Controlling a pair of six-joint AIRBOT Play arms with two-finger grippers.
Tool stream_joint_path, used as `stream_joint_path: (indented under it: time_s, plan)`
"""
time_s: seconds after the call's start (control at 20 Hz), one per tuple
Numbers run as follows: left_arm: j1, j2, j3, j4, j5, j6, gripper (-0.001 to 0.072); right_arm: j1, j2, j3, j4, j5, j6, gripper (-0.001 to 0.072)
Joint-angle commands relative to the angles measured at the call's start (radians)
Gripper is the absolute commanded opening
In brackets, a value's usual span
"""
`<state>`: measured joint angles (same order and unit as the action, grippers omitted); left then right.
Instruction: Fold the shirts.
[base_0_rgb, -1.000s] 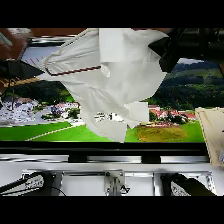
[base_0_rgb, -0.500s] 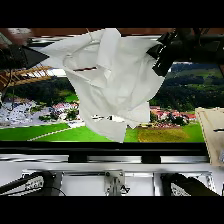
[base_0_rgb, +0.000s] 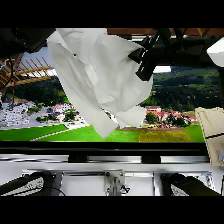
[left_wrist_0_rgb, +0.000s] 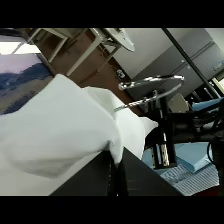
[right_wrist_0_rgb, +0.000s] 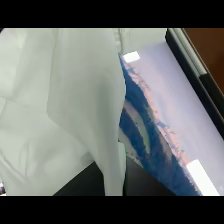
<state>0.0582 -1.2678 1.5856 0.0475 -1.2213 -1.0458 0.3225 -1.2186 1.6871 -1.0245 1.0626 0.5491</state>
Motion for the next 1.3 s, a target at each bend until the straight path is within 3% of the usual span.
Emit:
stream_joint_path:
  time_s: [0.0, 0.3, 0.5, 0.55, 0.65, 0.7, 0.9, 1.05, 1.15, 1.25]
  plan:
    - [-0.057, 0.002, 0.035, 0.052, 0.0, 0.004, 0.0058, 0.041, -0.001, 0.0, 0.005, -0.119, 0.132, 0.0057]
    - [-0.029, 0.037, 0.097, 0.39, -0.1, -0.096, 0.0057, 0.04, -0.001, 0.0, -0.068, -0.192, 0.355, 0.0058]
    - [-0.077, 0.034, 0.097, 0.475, -0.106, -0.153, 0.006, 0.041, 0.001, 0.001, 0.044, -0.246, 0.386, 0.0058]
    - [-0.099, 0.034, 0.097, 0.475, -0.096, -0.152, 0.0105, 0.041, 0.004, 0.001, 0.062, -0.252, 0.386, 0.0058]
    - [-0.122, 0.034, 0.097, 0.469, -0.071, -0.152, 0.0381, 0.041, 0.015, 0.001, 0.062, -0.269, 0.387, 0.0058]
    - [-0.121, 0.034, 0.097, 0.462, -0.057, -0.153, 0.0411, 0.041, 0.022, 0.001, 0.047, -0.279, 0.396, 0.0058]
    - [-0.101, 0.04, 0.126, 0.451, -0.009, -0.152, 0.0412, 0.04, 0.065, 0.001, -0.037, -0.319, 0.454, 0.0058]
    - [-0.064, 0.044, 0.187, 0.451, -0.009, -0.145, 0.0411, 0.04, 0.11, 0.001, -0.201, -0.415, 0.574, 0.0058]
    - [-0.038, 0.051, 0.216, 0.451, -0.01, -0.145, 0.0411, 0.04, 0.127, 0.02, -0.444, -0.46, 0.773, 0.0058]
    - [-0.022, 0.06, 0.223, 0.451, -0.01, -0.145, 0.041, 0.04, 0.126, 0.069, -0.796, -0.412, 1.03, 0.0058]
